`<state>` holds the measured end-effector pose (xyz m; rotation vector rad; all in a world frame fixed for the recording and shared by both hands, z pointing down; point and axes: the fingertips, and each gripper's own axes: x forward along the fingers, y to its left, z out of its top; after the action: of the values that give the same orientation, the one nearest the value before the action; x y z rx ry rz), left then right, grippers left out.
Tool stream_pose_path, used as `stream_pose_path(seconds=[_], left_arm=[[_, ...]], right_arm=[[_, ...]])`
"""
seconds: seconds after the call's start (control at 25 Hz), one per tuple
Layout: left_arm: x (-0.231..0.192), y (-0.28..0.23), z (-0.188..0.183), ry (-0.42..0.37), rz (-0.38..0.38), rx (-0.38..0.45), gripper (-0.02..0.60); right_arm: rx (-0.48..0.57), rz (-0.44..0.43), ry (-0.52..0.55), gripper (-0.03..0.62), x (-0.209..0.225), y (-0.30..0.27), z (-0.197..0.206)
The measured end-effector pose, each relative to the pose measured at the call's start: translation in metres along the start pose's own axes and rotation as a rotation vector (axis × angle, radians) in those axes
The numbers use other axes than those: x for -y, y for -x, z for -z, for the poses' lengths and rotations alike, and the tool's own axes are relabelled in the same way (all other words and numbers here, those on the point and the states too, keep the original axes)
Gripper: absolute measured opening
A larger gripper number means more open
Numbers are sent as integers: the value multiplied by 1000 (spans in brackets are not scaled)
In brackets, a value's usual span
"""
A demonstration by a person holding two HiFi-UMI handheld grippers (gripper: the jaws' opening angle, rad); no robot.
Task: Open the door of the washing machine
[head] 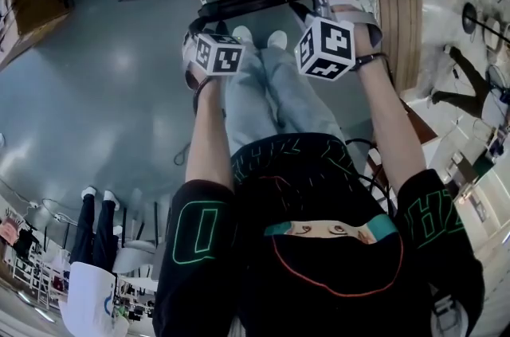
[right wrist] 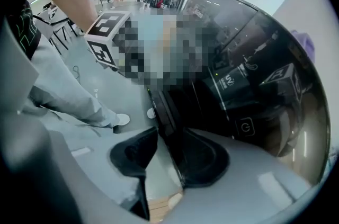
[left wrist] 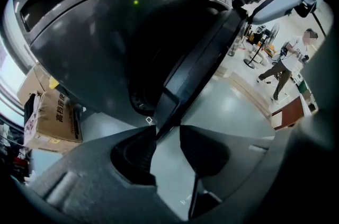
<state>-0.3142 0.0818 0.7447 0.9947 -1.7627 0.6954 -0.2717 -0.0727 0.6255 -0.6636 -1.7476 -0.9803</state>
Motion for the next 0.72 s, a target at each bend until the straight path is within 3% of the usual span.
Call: stream_pose_path(seconds=[0.12, 0.4, 0.56, 0.72], left_arm=[[10, 2, 9, -11, 0, -19, 124], [51, 9, 34, 45, -17, -76, 120], [76, 15, 50, 101, -34, -81, 121], [94, 17, 58, 172, -84, -77, 123]], right_arm=[[12, -15, 10, 151, -7, 3, 3], [36, -60, 82, 158, -30, 11, 19], [77, -98, 119, 161, -49, 18, 27], [137, -79, 179, 164, -55, 22, 35]])
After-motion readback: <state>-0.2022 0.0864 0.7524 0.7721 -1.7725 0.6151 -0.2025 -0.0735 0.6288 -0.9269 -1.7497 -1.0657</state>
